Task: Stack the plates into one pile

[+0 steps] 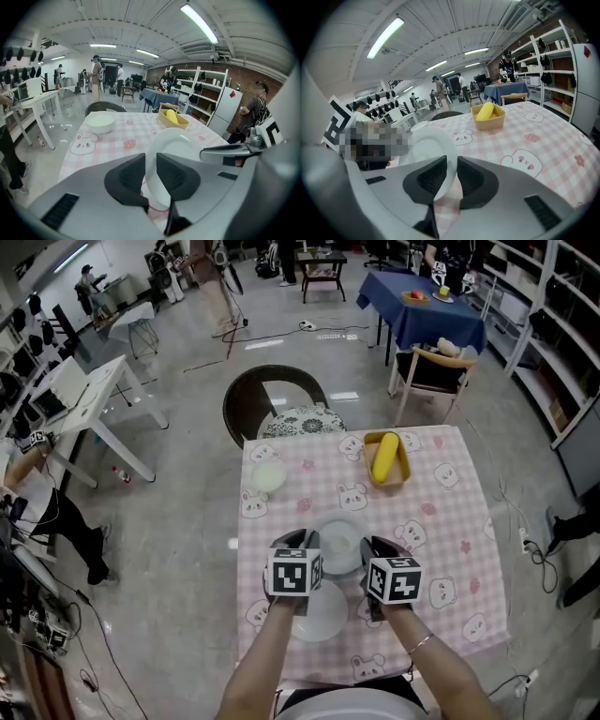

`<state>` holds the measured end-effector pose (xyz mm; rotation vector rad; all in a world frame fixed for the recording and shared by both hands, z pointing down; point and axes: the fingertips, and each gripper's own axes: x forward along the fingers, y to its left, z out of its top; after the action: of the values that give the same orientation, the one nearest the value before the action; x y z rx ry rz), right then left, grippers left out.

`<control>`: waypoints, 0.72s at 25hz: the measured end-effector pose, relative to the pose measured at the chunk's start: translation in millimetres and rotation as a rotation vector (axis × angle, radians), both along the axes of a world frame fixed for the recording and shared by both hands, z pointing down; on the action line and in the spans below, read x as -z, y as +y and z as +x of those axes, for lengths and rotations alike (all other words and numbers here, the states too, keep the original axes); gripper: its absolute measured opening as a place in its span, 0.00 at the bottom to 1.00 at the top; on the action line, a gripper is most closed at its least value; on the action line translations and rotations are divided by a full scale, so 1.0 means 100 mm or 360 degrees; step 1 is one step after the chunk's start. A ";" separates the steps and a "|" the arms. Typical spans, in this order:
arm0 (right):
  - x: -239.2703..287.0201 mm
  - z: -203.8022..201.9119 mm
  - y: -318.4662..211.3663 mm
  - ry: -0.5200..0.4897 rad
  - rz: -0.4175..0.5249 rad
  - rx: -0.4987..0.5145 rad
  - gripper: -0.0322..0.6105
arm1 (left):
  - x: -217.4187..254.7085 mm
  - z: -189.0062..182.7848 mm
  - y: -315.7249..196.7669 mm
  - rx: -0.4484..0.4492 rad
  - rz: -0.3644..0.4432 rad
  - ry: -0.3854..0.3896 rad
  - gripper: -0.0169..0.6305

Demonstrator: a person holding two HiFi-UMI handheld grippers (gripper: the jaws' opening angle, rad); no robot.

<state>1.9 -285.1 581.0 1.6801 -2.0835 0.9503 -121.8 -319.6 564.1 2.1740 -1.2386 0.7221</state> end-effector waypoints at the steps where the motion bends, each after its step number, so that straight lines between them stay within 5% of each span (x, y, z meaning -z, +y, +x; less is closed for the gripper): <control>1: 0.05 -0.01 0.02 0.0002 0.0014 0.0008 0.16 | 0.05 -0.01 0.03 0.0006 0.0012 0.0001 0.17; 18: 0.29 -0.71 0.77 -0.0088 -0.0031 0.0330 0.15 | 0.24 -0.76 0.99 0.0208 -0.0057 0.0011 0.17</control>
<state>-68.9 -208.0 551.8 1.4094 -2.2245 0.9568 -197.7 -220.5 539.7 2.0434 -1.3398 0.6773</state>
